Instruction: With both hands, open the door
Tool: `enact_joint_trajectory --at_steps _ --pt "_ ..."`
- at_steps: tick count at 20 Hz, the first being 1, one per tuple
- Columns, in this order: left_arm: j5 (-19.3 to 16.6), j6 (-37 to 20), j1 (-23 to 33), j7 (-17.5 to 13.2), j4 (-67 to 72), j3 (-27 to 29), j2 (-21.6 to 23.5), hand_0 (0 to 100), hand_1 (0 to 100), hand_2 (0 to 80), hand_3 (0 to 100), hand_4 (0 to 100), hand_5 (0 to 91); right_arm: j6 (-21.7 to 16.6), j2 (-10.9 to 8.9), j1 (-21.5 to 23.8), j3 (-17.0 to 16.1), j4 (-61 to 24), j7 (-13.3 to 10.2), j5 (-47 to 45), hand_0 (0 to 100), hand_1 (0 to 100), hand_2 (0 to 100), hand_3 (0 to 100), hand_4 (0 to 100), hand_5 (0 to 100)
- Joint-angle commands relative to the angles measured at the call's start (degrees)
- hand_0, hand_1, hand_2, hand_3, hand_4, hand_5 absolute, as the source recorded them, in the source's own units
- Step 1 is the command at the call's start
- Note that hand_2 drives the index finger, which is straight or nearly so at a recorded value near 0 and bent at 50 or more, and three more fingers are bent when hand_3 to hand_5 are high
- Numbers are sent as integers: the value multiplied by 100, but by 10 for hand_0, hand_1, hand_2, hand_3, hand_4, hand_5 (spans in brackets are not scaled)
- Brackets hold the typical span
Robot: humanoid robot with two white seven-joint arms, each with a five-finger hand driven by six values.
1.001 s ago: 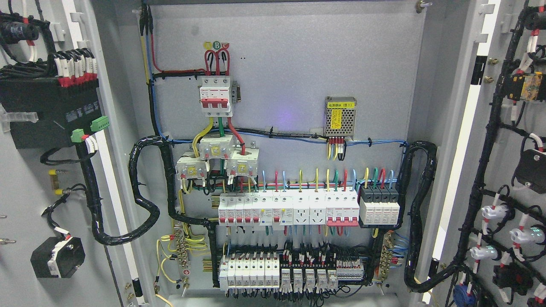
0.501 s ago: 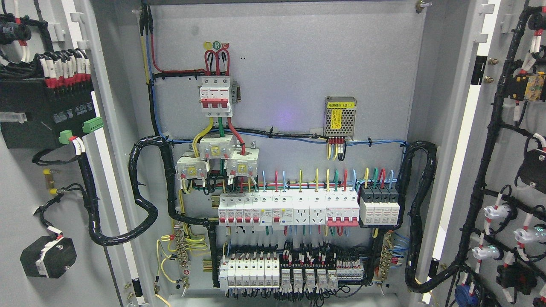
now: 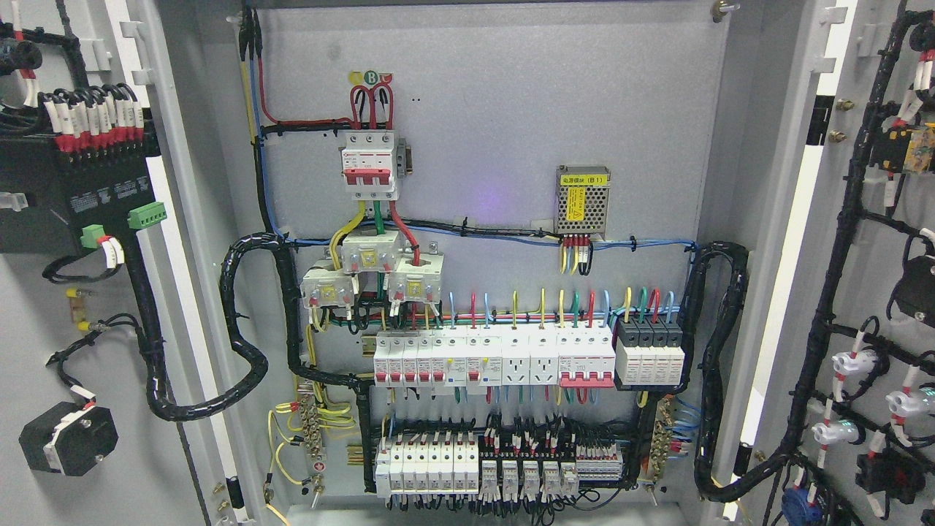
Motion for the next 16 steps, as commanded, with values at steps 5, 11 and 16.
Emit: enact_joint_trajectory --at_steps 5,11,16 --pt "114 -753 -451 18 652 308 347 0 0 0 0 43 0 -327 -157 -9 -172 115 5 -432 0 0 0 0 0 0" --pt "184 -261 -874 18 924 466 418 0 0 0 0 42 0 -327 -359 -1 -155 106 32 -818 0 0 0 0 0 0" --pt "167 -85 -883 18 1039 545 418 0 0 0 0 42 0 -336 -412 -9 -128 106 321 -881 0 0 0 0 0 0"
